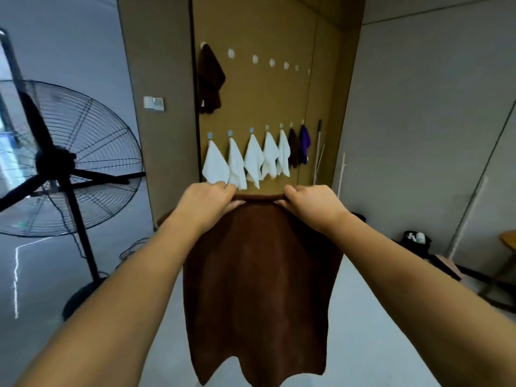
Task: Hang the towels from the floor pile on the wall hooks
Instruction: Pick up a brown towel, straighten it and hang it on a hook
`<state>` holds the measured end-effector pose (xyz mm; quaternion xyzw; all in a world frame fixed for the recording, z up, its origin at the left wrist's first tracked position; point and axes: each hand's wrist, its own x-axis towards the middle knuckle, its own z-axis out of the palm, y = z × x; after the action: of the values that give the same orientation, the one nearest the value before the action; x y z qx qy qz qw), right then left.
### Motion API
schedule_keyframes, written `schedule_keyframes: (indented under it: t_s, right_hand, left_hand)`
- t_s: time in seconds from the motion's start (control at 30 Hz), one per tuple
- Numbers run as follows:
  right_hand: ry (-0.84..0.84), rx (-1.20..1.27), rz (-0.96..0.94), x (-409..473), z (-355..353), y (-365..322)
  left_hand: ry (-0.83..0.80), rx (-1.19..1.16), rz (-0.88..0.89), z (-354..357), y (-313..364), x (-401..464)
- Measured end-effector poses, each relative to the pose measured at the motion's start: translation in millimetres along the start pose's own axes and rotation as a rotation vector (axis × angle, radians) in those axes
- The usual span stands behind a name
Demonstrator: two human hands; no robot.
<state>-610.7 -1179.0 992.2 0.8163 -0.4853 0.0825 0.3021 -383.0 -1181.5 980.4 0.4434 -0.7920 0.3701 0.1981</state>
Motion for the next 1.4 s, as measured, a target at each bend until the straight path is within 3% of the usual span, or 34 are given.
schedule_keyframes:
  t_s: [0.23,0.47,0.7,0.8,0.9,1.1,1.23,1.4]
  right_hand:
    - [-0.04,0.07,0.086,82,69,39]
    - [-0.028,0.034,0.083,149,140,95]
    - [-0.075,0.058,0.033,228,227,157]
    - [-0.02,0.035,0.015,277,249,210]
    - [0.058,0.05,0.019,322,258,259]
    - [0.21,0.03,0.004,398,282,322]
    - [0.273,0.0,-0.037,457,306,340]
    - [0.315,0.046,-0.06,530,342,351]
  left_hand:
    - [-0.088,0.038,0.008,87,-39,83]
    - [0.023,-0.068,0.074,189,-60,144]
    - [-0.178,0.057,-0.016,281,-60,224]
    - [-0.147,0.112,-0.046,311,-69,281]
    - [-0.001,0.112,-0.101,331,-86,340]
    - [0.196,0.243,-0.034,359,-123,420]
    - [0.036,0.307,-0.113,382,-151,458]
    - [-0.03,0.443,-0.129,426,-195,495]
